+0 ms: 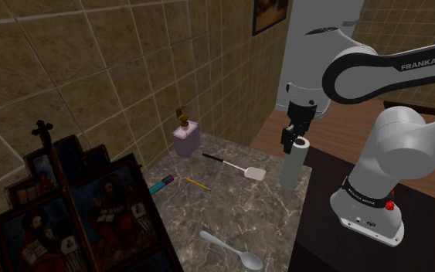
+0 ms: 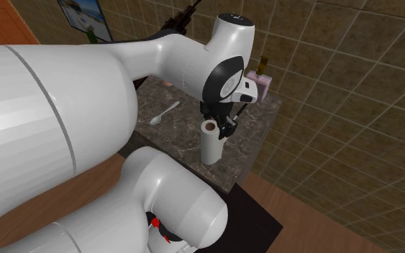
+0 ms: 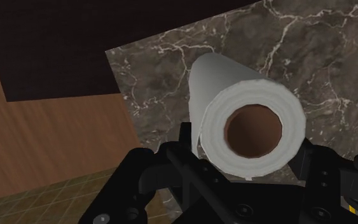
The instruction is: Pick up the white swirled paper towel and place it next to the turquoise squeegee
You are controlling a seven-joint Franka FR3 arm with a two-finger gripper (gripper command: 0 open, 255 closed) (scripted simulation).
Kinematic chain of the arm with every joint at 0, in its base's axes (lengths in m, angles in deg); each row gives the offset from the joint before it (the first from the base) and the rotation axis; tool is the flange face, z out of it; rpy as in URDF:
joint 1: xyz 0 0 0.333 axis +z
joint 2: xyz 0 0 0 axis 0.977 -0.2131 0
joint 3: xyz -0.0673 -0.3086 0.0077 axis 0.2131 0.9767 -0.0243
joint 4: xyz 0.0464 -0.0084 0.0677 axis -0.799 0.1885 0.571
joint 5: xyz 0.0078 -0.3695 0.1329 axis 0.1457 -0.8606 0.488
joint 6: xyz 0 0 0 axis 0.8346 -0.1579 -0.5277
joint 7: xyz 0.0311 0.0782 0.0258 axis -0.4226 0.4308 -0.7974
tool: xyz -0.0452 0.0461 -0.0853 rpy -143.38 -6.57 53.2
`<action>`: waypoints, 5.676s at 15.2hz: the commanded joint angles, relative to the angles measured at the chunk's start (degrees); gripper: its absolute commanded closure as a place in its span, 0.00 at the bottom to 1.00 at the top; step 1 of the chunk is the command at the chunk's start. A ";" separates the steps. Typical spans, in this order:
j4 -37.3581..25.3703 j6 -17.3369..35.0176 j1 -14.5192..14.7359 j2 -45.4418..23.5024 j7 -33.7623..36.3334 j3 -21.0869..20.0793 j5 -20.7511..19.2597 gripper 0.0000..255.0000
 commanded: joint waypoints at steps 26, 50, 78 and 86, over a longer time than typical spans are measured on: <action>-13.31 -14.35 -1.09 1.07 0.97 2.05 -2.36 1.00; -34.71 -30.21 -1.85 -4.43 2.27 3.80 -4.12 1.00; -67.11 -28.93 -1.92 -35.24 21.76 -14.35 -0.15 1.00; -85.88 -28.60 0.41 -55.11 34.30 -24.34 -8.14 1.00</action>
